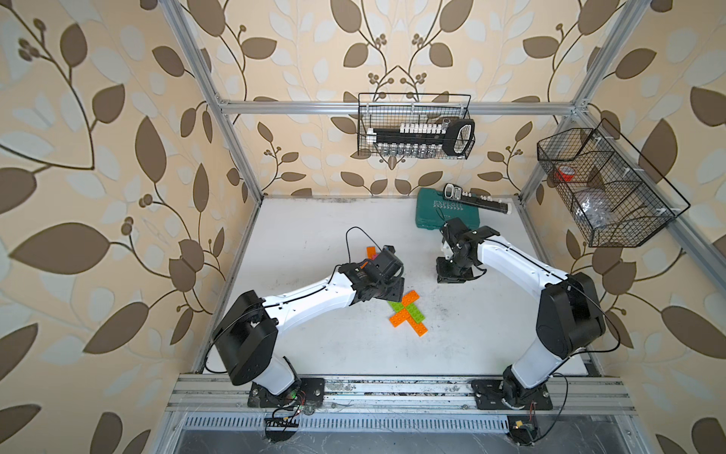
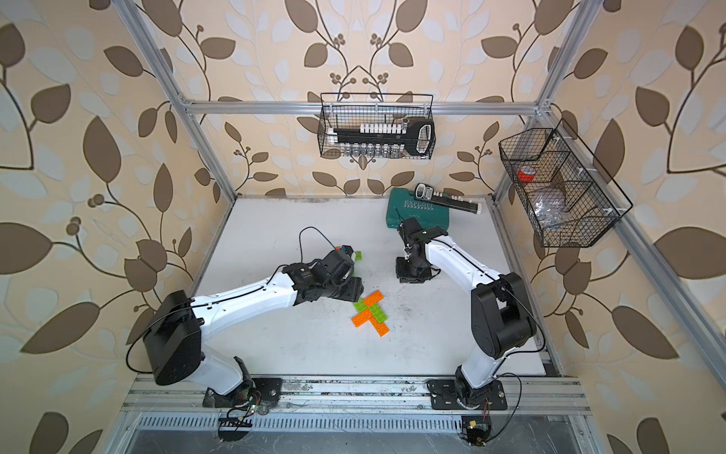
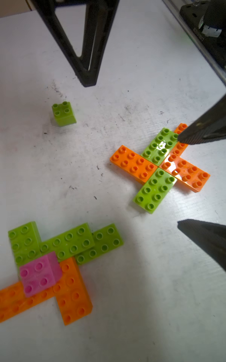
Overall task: Assemble a small pinwheel with lego
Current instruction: Assemble the lego brick with the lego brick, then pick up the lego brick from the center of the board.
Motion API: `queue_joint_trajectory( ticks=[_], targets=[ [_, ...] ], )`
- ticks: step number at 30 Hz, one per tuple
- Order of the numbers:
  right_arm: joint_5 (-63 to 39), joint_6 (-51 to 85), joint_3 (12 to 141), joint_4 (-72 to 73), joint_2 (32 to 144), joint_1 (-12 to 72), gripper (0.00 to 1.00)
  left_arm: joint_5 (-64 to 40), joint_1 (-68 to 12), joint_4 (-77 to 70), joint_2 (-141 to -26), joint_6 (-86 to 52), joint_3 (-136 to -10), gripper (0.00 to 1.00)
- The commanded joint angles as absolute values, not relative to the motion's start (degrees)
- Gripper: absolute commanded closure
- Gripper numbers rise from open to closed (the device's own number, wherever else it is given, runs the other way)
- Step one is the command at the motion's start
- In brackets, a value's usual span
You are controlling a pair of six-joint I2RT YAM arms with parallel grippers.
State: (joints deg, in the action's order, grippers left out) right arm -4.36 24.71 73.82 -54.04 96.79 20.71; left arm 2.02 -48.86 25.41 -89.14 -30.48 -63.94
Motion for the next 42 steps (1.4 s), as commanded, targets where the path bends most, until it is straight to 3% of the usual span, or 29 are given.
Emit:
queue_joint_trajectory(
  ticks=[1,7,10,31,42],
  targets=[
    [-2.43,25.86,74.34,-51.72,98.67,19.19,0.69,0.68,-49.89,24.34,-92.71,-27.05,-69.46,0.36],
    [0.39,24.7,78.63,-52.88,103.43,17.5,0.53,0.03,-50.1,22.83,-99.62,-26.85,-76.66,0.36],
    [1.28,24.66,80.81,-54.17,106.07,17.51,0.5,-0.48,-50.1,22.22,-101.61,-27.5,-78.26,0.36],
    [3.23,23.21,87.79,-57.23,116.51,17.53,0.54,-0.62,-50.1,20.62,-103.46,-29.39,-77.43,0.36],
    [2.99,23.01,88.33,-57.76,118.21,17.45,0.63,-0.61,-50.1,20.18,-103.51,-29.79,-77.1,0.36]
  ],
)
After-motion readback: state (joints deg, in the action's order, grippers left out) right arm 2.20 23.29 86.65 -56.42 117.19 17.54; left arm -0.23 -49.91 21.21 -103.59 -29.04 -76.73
